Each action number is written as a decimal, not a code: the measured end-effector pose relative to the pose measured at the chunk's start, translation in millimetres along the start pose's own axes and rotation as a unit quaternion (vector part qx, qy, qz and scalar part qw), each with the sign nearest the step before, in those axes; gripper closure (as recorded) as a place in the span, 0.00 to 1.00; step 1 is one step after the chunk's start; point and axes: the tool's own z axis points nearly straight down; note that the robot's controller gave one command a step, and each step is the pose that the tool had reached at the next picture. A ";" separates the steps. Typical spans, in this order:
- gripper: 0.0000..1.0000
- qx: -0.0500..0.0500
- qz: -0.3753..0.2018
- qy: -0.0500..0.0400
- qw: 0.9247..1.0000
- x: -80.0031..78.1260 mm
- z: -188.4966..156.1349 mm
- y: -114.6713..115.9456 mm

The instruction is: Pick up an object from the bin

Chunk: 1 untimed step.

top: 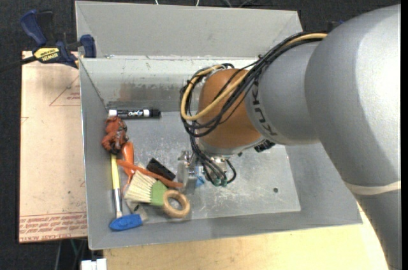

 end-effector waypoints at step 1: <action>1.00 0.000 0.000 0.000 1.000 0.0 0.0 0.0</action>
Offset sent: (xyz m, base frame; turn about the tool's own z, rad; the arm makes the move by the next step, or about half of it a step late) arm 0.0000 0.0000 0.0000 0.0000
